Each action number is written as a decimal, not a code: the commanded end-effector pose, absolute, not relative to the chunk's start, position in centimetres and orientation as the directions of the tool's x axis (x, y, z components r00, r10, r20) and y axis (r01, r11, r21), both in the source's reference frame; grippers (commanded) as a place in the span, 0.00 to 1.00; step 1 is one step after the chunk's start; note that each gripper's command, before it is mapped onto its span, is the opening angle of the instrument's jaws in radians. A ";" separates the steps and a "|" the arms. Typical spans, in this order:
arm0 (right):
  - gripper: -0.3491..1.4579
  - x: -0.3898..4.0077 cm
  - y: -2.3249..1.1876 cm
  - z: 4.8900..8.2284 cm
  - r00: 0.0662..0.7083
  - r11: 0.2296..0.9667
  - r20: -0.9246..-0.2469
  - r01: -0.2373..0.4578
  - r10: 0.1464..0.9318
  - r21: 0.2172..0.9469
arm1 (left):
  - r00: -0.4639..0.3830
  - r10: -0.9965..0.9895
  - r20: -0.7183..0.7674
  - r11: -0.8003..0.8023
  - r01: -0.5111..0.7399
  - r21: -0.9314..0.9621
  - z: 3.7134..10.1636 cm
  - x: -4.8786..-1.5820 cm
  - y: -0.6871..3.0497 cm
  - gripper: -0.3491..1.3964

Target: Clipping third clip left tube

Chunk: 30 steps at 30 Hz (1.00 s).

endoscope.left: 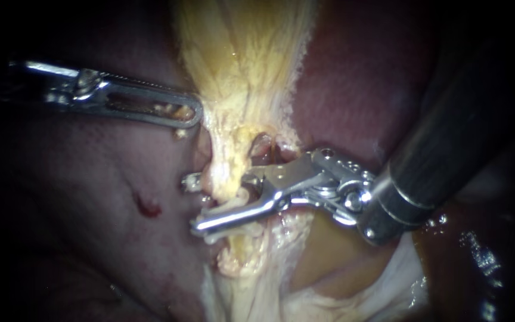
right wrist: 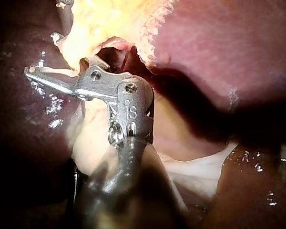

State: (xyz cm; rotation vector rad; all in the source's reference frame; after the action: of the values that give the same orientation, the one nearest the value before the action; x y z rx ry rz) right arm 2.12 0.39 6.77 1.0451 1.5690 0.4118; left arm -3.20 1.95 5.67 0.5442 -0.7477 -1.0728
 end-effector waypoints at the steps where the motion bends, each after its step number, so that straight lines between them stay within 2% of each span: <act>1: 0.47 2.12 0.38 6.75 0.040 0.537 -0.600 0.402 0.799 0.742 | 0.279 -0.920 0.275 0.389 0.576 0.718 5.67 -3.20 1.95 0.00; 7: 0.47 2.12 0.40 6.69 0.019 0.523 -0.583 0.419 0.812 0.742 | 0.279 -0.920 0.275 0.389 0.576 0.718 5.67 -3.19 1.95 0.00; 10: 0.47 2.11 0.45 6.63 0.002 0.530 -0.572 0.374 0.820 0.761 | 0.279 -0.920 0.275 0.389 0.576 0.718 5.67 -3.20 1.95 0.00; 12: 0.47 2.11 0.51 6.58 -0.023 0.536 -0.557 0.308 0.830 0.786 | 0.279 -0.920 0.275 0.389 0.576 0.718 5.67 -3.20 1.95 0.00; 14: 0.47 2.09 0.55 6.54 -0.034 0.538 -0.551 0.278 0.834 0.796 | 0.279 -0.920 0.275 0.390 0.576 0.718 5.67 -3.20 1.96 0.00; 22: 0.45 2.04 0.58 6.53 -0.036 0.538 -0.550 0.268 0.834 0.799 | 0.279 -0.920 0.275 0.389 0.576 0.718 5.67 -3.20 1.96 0.00; 30: 0.37 1.99 0.56 6.55 -0.037 0.538 -0.548 0.256 0.836 0.804 | 0.279 -0.920 0.275 0.389 0.576 0.718 5.67 -3.19 1.95 0.00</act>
State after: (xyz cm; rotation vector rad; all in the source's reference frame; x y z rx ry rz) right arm 1.98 0.55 6.56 0.9550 1.5813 0.6099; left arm -3.20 1.96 5.67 0.5449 -0.7478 -1.0727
